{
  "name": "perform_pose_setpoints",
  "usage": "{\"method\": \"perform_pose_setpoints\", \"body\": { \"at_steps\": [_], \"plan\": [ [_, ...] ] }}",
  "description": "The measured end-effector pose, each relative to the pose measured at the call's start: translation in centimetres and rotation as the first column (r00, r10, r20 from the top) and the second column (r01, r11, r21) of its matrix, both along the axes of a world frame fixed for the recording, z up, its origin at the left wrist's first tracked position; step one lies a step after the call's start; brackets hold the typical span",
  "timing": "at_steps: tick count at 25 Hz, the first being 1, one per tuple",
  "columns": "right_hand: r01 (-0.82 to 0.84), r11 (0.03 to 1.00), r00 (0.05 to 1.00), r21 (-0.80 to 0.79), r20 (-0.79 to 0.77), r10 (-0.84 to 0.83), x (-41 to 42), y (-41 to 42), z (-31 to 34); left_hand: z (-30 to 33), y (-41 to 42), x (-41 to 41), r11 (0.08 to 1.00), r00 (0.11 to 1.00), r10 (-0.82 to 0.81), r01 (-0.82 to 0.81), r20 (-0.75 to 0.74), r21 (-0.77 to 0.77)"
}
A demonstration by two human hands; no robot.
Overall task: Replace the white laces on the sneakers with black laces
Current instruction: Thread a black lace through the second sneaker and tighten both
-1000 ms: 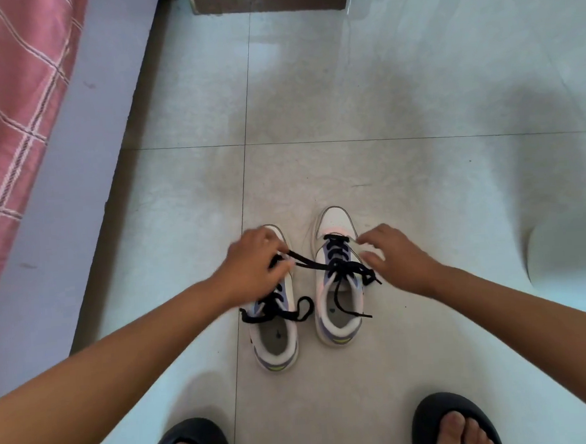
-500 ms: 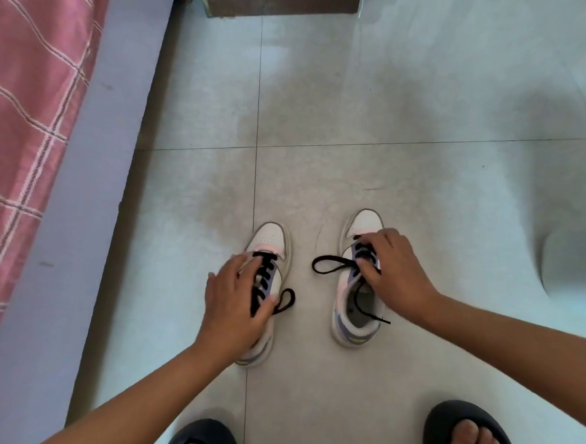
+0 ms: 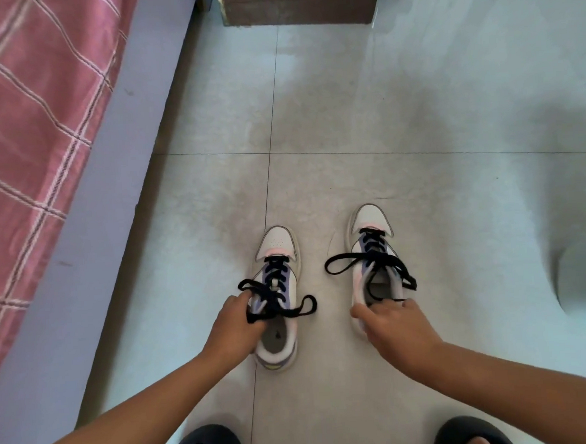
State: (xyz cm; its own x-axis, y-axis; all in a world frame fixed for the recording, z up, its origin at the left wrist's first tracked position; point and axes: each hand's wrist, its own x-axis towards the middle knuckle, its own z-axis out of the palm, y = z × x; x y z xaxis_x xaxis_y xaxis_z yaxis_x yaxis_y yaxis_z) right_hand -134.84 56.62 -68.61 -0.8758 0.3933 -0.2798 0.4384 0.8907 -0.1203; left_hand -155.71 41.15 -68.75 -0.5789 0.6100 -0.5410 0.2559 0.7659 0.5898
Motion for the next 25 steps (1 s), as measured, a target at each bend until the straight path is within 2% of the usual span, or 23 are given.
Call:
{"method": "perform_pose_setpoints", "body": {
  "at_steps": [2, 4, 6, 10, 12, 14, 16, 18, 20, 21, 23, 25],
  "plan": [
    [-0.017, 0.998, 1.0, -0.054, 0.005, 0.017, 0.3, -0.5, 0.6, -0.2, 0.6, 0.3, 1.0, 0.998, -0.017, 0.017, -0.055, -0.003],
    [-0.06, 0.978, 0.998, -0.201, -0.034, 0.054, -0.2, -1.5, 0.3, -0.2, 1.6, 1.4, 0.999, 0.999, -0.025, 0.026, -0.046, 0.023],
    [-0.003, 0.945, 0.999, -0.326, 0.036, 0.015, -1.3, -3.0, 0.3, -0.3, 2.5, 2.9, 0.996, 0.998, -0.055, 0.056, -0.02, 0.067],
    [0.245, 0.925, 0.962, -0.29, 0.191, -0.195, -2.9, -5.1, 0.7, -0.4, 3.6, 4.1, 0.996, 0.998, -0.023, 0.018, 0.055, 0.093],
    [0.273, 0.949, 0.962, -0.159, 0.054, -0.268, -2.8, -5.1, 0.2, -0.4, 3.7, 4.4, 0.997, 0.996, -0.025, 0.018, 0.091, 0.076],
    [0.162, 0.982, 0.985, -0.094, 0.071, -0.156, -2.4, -3.9, -0.2, 0.1, 4.3, 4.3, 0.995, 0.991, -0.056, 0.046, 0.119, 0.087],
    [0.165, 0.981, 0.984, -0.1, 0.081, -0.158, -2.8, -1.3, -0.3, 0.9, 5.4, 3.0, 0.982, 0.983, -0.146, 0.13, 0.115, 0.14],
    [0.09, 0.994, 0.992, -0.059, 0.092, -0.084, -4.3, 2.3, 1.9, 2.0, 7.0, 0.0, 0.957, 0.966, -0.246, 0.229, 0.081, 0.178],
    [-0.034, 0.998, 0.995, 0.043, 0.093, 0.03, -6.2, 6.4, 5.0, 4.3, 8.2, -3.6, 0.94, 0.945, -0.326, 0.324, 0.006, 0.111],
    [-0.027, 0.999, 0.996, 0.033, 0.092, 0.024, -7.1, 8.4, 7.0, 6.3, 8.8, -5.3, 0.937, 0.94, -0.34, 0.342, -0.033, 0.071],
    [0.009, 0.996, 0.97, -0.083, 0.243, 0.012, -8.4, 11.2, 11.7, 11.8, 9.8, -7.5, 0.939, 0.935, -0.342, 0.344, -0.09, 0.008],
    [0.018, 0.992, 0.955, -0.128, 0.295, 0.021, -9.2, 11.6, 17.6, 18.2, 10.0, -8.2, 0.927, 0.919, -0.376, 0.37, -0.12, -0.065]
  ]
}}
